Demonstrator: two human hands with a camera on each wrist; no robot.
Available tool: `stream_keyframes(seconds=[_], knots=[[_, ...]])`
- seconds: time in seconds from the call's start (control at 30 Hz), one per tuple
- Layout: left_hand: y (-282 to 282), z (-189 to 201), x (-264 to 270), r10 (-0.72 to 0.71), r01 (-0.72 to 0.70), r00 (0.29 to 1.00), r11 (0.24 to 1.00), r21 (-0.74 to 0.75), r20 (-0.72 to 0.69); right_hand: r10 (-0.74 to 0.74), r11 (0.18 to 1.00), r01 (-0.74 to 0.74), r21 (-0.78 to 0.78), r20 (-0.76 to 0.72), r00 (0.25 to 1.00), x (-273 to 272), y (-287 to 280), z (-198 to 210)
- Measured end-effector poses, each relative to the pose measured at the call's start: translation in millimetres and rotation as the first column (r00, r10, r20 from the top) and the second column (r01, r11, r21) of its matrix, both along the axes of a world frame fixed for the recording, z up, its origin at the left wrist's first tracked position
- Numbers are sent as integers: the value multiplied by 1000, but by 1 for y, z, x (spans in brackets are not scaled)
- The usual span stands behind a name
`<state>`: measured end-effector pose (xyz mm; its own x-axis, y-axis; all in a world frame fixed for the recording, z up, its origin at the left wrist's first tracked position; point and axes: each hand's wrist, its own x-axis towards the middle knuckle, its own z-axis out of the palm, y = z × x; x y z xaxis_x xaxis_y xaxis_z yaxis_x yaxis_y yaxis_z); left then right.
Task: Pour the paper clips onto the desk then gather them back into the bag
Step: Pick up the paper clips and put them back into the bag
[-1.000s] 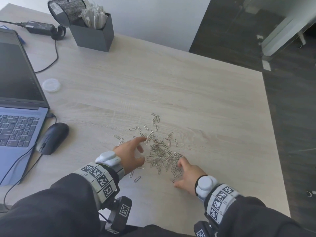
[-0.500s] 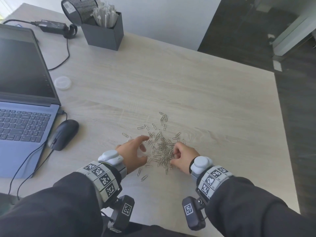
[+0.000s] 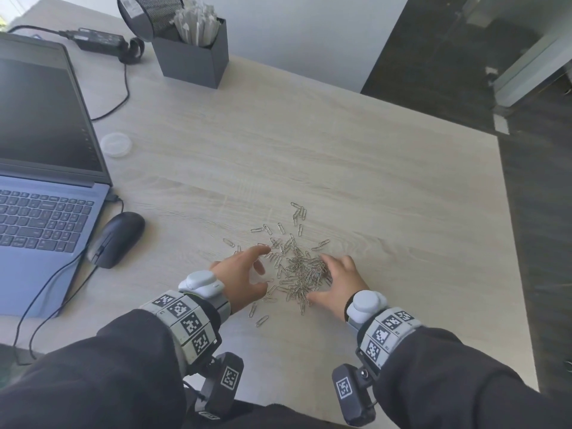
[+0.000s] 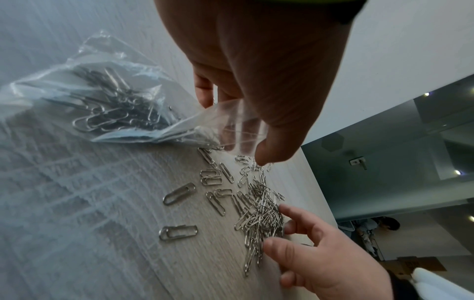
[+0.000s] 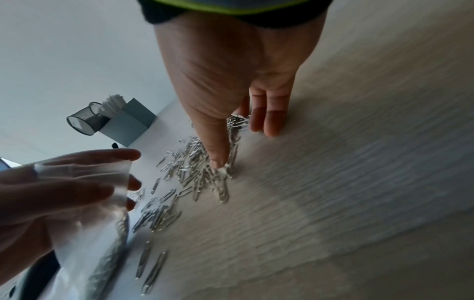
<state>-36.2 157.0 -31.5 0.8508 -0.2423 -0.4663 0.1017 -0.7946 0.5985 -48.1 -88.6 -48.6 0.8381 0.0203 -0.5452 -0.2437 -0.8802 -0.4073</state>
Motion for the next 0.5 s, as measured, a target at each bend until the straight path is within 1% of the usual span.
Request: stream_keyframes(seconds=[0.13,0.33,0.5], knots=[[0,0,1,-1,1,1000,1000,-3,-1,6,1000,-6,0,18,1000,2,12,0],[-1,-2,1,-22,22,1000,1000,2,-8,129,989,-126,-79,34,991,2,18,1],[-1,-7,-3,-47,47,999,999,10,-8,141,988,-136,-79,57,988,5,16,0]])
